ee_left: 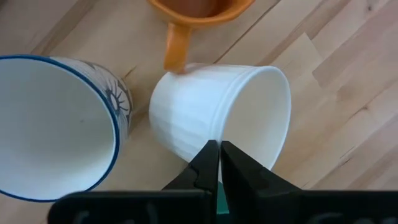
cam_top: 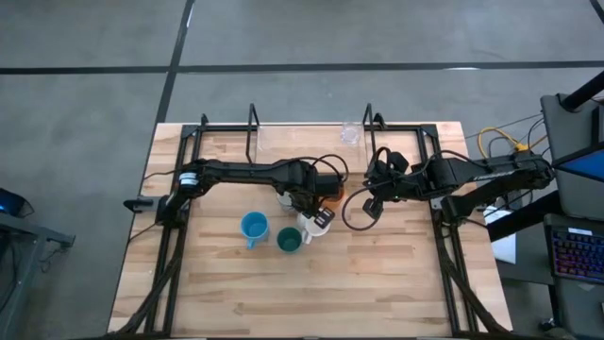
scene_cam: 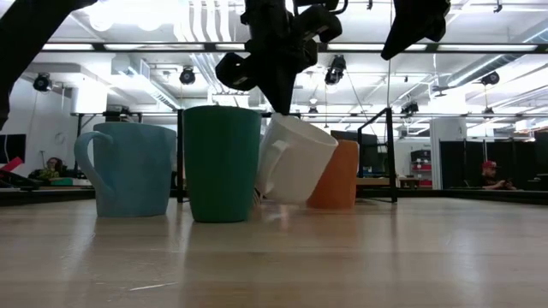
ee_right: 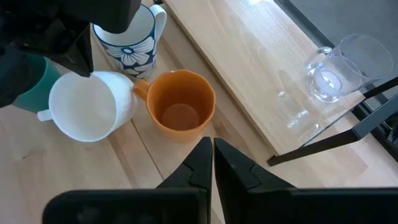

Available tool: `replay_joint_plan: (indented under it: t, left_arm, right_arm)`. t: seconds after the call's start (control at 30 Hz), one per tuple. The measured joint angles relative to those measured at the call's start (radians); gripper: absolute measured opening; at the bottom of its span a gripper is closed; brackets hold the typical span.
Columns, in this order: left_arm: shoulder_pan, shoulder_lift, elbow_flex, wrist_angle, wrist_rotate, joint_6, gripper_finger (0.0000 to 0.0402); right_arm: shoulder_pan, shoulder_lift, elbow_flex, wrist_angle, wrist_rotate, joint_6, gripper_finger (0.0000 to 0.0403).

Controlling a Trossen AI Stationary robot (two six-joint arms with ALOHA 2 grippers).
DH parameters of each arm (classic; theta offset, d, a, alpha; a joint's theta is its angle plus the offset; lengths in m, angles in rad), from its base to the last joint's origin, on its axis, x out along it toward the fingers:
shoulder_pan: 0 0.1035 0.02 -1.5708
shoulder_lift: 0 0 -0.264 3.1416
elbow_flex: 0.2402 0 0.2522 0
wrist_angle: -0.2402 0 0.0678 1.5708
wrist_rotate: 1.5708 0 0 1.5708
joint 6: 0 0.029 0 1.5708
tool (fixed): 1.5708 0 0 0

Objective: Stack small to large cups/mugs on shelf
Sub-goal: Put the white mug on the shelf

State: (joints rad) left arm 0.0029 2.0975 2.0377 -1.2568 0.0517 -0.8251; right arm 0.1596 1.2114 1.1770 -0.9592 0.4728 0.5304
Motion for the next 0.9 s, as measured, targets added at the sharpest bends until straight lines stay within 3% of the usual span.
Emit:
replay_joint_plan:
  t: [0.9]
  left_arm:
    - [0.002,0.010,-0.104,0.048,0.016,0.002,0.0001]
  right_arm:
    - [0.000,0.000,0.000,-0.002,-0.004,0.030,0.0008]
